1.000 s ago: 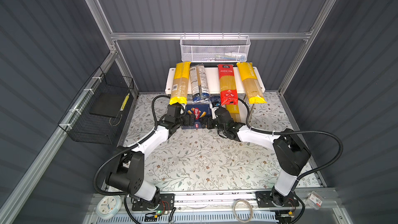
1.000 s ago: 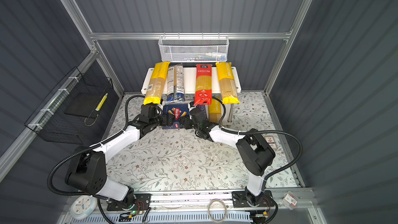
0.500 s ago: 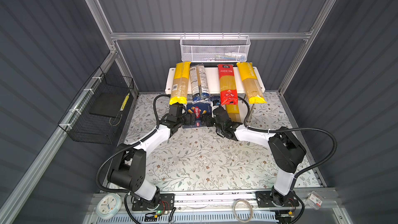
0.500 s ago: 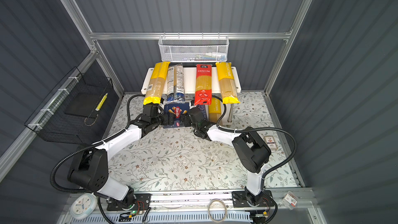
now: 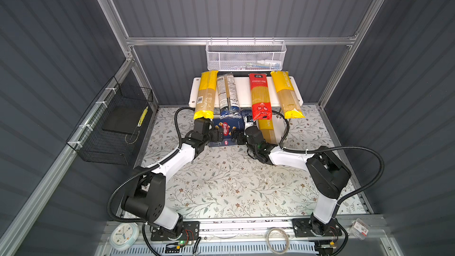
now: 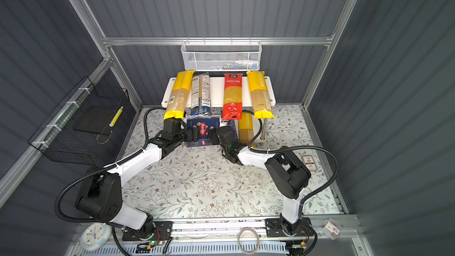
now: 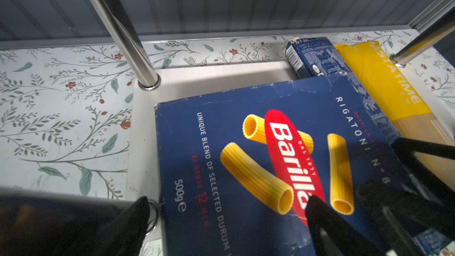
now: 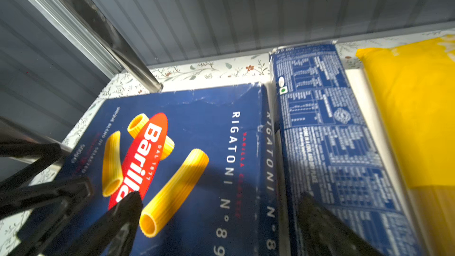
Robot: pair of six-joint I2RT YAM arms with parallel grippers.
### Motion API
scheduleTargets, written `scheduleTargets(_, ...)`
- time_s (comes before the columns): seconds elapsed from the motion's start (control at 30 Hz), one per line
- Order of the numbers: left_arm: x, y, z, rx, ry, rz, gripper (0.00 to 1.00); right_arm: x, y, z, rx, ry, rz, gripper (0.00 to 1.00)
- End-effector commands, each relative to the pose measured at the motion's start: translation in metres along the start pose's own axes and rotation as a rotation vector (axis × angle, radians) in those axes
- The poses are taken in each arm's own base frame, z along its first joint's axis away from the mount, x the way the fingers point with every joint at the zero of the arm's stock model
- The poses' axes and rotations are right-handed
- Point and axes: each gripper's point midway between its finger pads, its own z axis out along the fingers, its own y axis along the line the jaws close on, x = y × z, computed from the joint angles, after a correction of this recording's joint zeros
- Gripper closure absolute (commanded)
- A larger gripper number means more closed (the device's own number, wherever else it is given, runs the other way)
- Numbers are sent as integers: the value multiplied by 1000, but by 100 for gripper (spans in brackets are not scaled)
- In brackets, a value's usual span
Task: Arrange pasta packages on shelves
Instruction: Place the pasta box on the shelf.
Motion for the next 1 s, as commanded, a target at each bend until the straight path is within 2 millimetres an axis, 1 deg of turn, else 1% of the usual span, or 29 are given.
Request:
scheduleTargets(0.0, -18, 4, -14, -24, -70, 0, 0, -27, 2, -10, 19, -73, -1, 1)
scheduleTargets(0.17, -16, 7, -19, -41, -62, 2, 0, -26, -4, -15, 48, -60, 0, 1)
scheduleTargets(0.27, -14, 8, -24, -42, -61, -8, 0, -26, -6, -22, 49, -53, 6, 1)
scheduleTargets(0.4, -10, 8, -37, -31, -58, -24, 0, -18, -1, -34, 11, 4, -8, 1)
scheduleTargets(0.5, -4, 6, -49, -12, -42, -50, 0, -8, 8, -53, -35, 68, -50, 1)
scheduleTargets(0.6, 6, 4, -61, 8, -6, -86, 0, 8, 23, -80, -74, 118, -138, 1)
scheduleTargets(0.73, 26, 5, -79, 14, 47, -119, 0, 41, 46, -113, -158, 195, -243, 1)
scheduleTargets(0.83, 41, 8, -92, 12, 68, -141, 0, 64, 60, -124, -234, 258, -260, 1)
scheduleTargets(0.9, 51, 8, -100, 23, 85, -151, 0, 73, 66, -122, -269, 264, -252, 1)
scheduleTargets(0.97, 64, 8, -105, 30, 111, -160, 0, 79, 73, -115, -300, 252, -237, 1)
